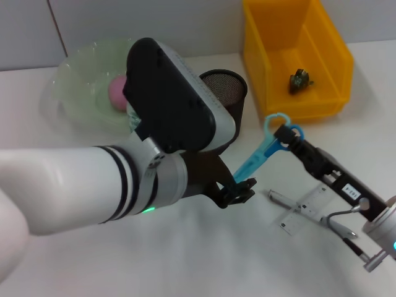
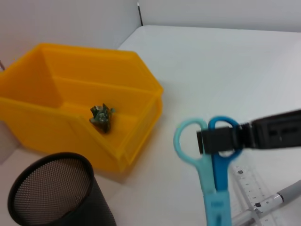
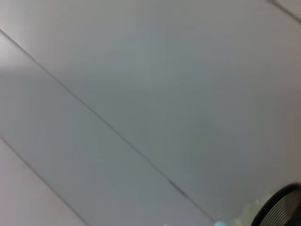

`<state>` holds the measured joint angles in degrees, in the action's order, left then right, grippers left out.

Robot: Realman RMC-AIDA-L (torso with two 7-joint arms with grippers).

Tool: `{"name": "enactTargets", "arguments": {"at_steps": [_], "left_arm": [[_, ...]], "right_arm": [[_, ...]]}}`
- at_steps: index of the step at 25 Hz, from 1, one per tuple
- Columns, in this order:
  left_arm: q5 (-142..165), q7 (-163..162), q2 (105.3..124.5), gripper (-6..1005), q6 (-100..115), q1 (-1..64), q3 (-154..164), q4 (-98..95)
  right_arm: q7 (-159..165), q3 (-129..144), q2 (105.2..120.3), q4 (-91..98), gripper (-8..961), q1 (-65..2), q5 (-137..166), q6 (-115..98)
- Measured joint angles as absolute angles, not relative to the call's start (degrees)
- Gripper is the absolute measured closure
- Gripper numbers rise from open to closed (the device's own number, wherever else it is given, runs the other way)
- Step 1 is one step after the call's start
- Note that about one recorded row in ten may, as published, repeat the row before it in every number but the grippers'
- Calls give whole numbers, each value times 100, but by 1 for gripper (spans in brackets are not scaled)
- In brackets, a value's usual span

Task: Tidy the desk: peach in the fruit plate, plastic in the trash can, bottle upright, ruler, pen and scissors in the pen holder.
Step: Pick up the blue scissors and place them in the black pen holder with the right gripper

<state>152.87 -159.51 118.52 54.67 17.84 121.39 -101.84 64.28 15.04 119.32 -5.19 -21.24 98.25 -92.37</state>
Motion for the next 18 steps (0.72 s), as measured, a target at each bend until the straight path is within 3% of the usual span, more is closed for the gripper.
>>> {"name": "enactTargets", "arguments": {"at_steps": [10,12,18], "left_arm": [[14913,-14885,11843,277,4695,800,12097,-10524],[14204,-14010,11832,277,4200,364,11949,-10498],[12376,-12030,11828,278,3779,-109,11591,-10104]], "right_arm": [[6603,801,11919,711,871,-1992,9812,-9514],[6709,655,11919,1033,871,-2029,9810,-9635],[6870,561,11918,1705,871,-2283,9787,-9737]]}}
